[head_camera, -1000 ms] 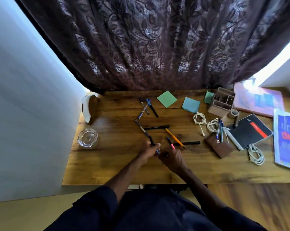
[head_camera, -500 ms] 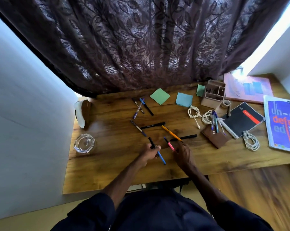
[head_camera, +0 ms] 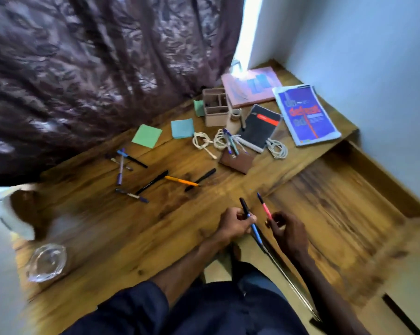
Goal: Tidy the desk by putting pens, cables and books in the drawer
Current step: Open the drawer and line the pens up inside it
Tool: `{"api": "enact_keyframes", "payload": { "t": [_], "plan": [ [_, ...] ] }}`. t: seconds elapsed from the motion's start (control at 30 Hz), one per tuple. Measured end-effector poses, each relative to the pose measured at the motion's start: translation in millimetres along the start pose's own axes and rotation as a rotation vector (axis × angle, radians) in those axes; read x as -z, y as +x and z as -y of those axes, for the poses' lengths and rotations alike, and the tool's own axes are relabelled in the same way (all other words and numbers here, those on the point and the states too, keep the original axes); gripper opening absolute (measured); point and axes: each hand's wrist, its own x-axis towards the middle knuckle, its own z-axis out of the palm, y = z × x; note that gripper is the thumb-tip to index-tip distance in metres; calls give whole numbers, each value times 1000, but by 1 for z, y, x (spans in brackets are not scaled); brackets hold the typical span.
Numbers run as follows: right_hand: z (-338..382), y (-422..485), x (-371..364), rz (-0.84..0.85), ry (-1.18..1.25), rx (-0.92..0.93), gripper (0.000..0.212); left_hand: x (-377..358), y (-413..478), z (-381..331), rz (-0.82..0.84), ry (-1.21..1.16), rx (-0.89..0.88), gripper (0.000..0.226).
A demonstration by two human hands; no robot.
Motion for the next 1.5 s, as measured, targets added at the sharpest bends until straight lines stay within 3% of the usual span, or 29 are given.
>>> {"api": "enact_keyframes", "payload": {
  "t": [0.2,0.3,0.47,0.6,0.83,1.0,1.23,1.5],
  "plan": [
    [-103,-4,27,-7,-14,-216,10,-118,24,-11,23,68,67,16],
    [-151,12,22,66,-58,-308,7,-169,57,4,-60,115,203,28],
    [-198,42,1,219,-109,-305,7,-228,101,33,-263,150,381,37],
    [-213,51,-14,322,-152,-188,7,-239,117,50,-413,206,429,47],
    [-227,51,-26,340,-104,-119,10,-249,138,73,-502,242,446,49],
    [-226,48,-23,332,-55,-108,8,-259,149,104,-522,208,468,50],
    [-232,50,-24,324,-41,-140,7,-259,131,69,-498,88,454,24],
    [-231,52,-24,343,-37,-134,9,-259,132,70,-499,120,454,33]
  ]
}}
